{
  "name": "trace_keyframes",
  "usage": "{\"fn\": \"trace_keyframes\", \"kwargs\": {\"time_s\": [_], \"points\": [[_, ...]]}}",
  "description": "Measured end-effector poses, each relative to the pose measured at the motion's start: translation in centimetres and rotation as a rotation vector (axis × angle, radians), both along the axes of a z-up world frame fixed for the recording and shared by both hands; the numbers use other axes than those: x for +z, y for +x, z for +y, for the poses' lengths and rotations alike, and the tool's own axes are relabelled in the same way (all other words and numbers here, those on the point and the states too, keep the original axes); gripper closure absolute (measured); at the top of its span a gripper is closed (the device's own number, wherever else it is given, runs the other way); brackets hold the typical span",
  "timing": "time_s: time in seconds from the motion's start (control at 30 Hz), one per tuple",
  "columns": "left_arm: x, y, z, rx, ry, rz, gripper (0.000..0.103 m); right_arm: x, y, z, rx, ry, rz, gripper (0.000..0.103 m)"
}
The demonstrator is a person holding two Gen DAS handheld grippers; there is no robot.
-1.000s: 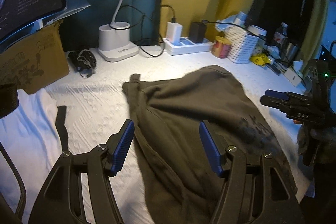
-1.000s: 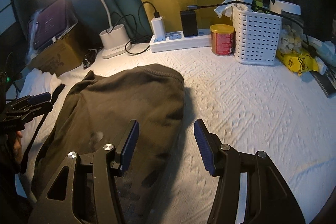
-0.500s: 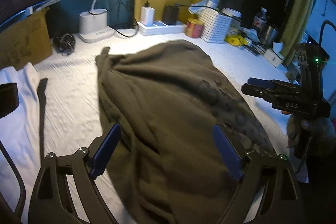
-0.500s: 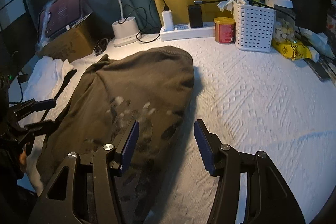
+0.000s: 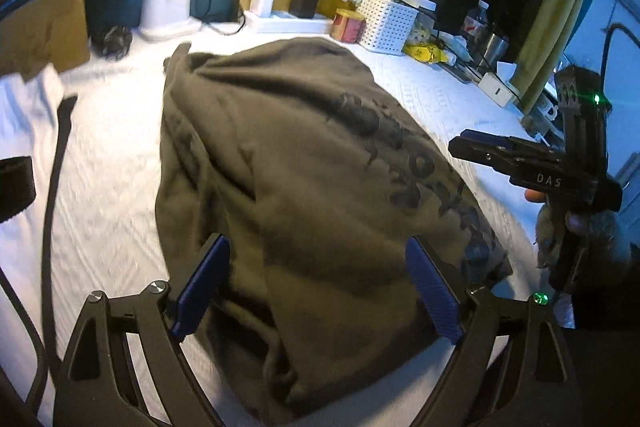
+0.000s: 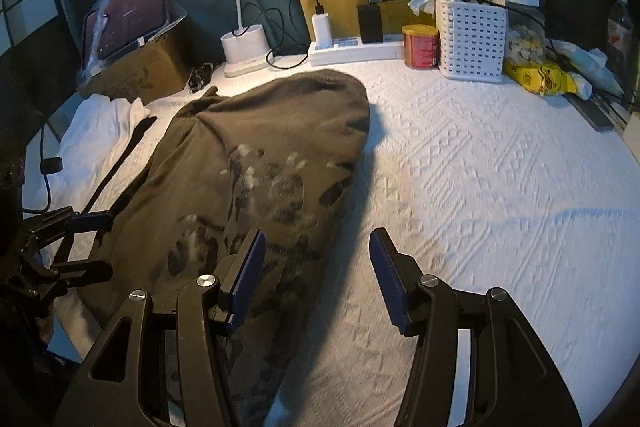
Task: Fold small clothes
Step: 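Open the left tool and move it along the folded shirt, then pinch the shirt end with the left tool while the right tool pinches beside it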
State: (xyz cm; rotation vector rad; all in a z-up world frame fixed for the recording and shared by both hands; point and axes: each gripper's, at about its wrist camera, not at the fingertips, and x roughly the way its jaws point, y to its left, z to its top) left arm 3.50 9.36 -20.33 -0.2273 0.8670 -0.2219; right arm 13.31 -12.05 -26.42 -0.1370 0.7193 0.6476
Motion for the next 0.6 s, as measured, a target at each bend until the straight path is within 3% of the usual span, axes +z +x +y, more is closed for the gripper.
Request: {"fn": "trace_keyframes", "kwargs": {"time_s": [0.07,0.2,0.3,0.4,0.6], "points": [[-0.5,-0.6,0.2,0.003,-0.015,0.009,0.015,-0.5,-0.5,-0.1,0.003,-0.004,0.006,0.046],[-1.1,-1.3,0.1,-0.004,-0.021,0.018,0.035,-1.5,-1.6,-0.4,0.002,-0.011,0.021,0.046],[-1.4,-1.6,0.2,0.005,-0.002,0.009,0.058,-1.8,-2.1,-0.7,-0.004,-0.012,0.024,0.046],[-0.7,-2.2,0.1,0.000,0.025,-0.026,0.094,-2.0,-2.6,-0.9,-0.006,-0.011,0.026,0.046],[1.6,-3.5,0.6,0.007,0.062,-0.099,0.096,-2.3,-3.4,-1.2,-0.009,-0.009,0.030,0.046]]}}
